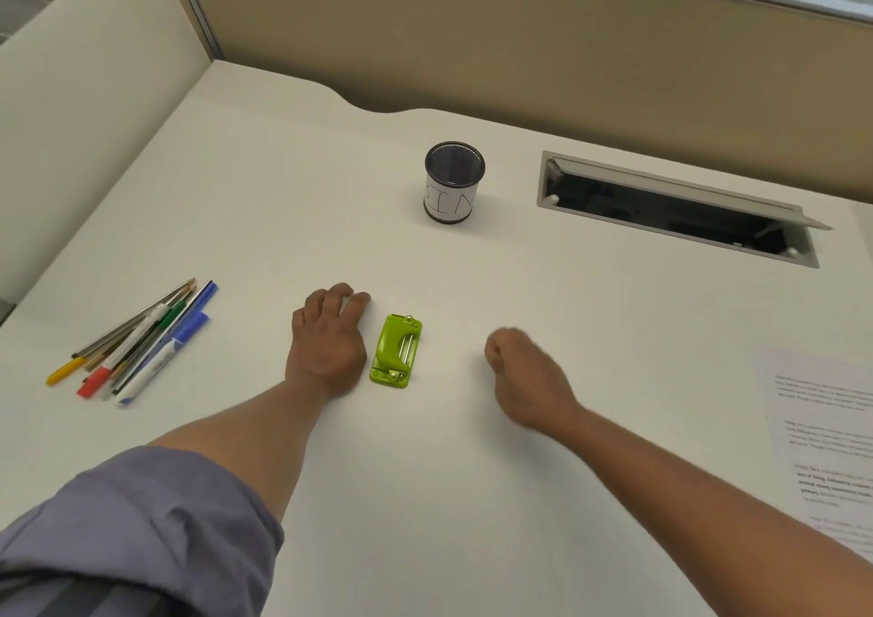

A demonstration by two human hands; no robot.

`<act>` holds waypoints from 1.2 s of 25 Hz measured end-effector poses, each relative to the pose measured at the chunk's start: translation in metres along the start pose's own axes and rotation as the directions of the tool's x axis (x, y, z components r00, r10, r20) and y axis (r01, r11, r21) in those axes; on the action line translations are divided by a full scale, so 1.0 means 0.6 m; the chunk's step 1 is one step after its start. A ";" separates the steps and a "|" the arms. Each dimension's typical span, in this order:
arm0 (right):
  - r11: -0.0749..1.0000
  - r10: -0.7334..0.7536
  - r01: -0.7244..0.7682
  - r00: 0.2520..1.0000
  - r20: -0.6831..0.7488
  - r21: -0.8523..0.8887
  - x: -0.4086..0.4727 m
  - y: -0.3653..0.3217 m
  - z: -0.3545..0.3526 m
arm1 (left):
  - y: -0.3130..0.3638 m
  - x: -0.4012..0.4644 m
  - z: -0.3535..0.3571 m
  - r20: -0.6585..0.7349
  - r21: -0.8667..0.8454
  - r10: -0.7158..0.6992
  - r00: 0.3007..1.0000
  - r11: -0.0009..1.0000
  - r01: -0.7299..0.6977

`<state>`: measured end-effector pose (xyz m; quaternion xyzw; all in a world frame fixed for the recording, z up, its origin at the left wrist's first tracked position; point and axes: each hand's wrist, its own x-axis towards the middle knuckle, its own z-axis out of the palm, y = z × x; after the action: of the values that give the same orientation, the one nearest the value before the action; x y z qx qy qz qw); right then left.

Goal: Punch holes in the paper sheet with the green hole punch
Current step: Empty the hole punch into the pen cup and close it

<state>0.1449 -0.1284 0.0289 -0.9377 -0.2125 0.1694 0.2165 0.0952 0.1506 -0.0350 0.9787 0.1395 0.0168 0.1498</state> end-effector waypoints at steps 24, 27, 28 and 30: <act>0.997 0.077 -0.072 0.944 -0.322 0.027 0.417 -0.076 -0.169 | -0.002 0.002 -0.001 0.024 -0.014 -0.016 1.000 1.000 0.017; 0.976 0.115 -0.037 0.922 -0.369 0.213 0.398 -0.072 -0.165 | -0.001 0.002 -0.002 0.024 -0.013 -0.016 1.000 1.000 0.016; 0.963 0.115 -0.008 0.916 -0.384 0.269 0.387 -0.073 -0.163 | -0.001 0.002 -0.002 0.021 -0.012 -0.015 1.000 1.000 0.015; 0.929 0.123 0.039 0.905 -0.406 0.368 0.360 -0.073 -0.160 | -0.002 0.001 -0.003 0.017 -0.013 -0.016 1.000 1.000 0.016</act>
<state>0.3542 -0.0227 0.0824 -0.8992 -0.1042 0.0038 0.4250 0.0956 0.1523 -0.0338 0.9767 0.1458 0.0082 0.1575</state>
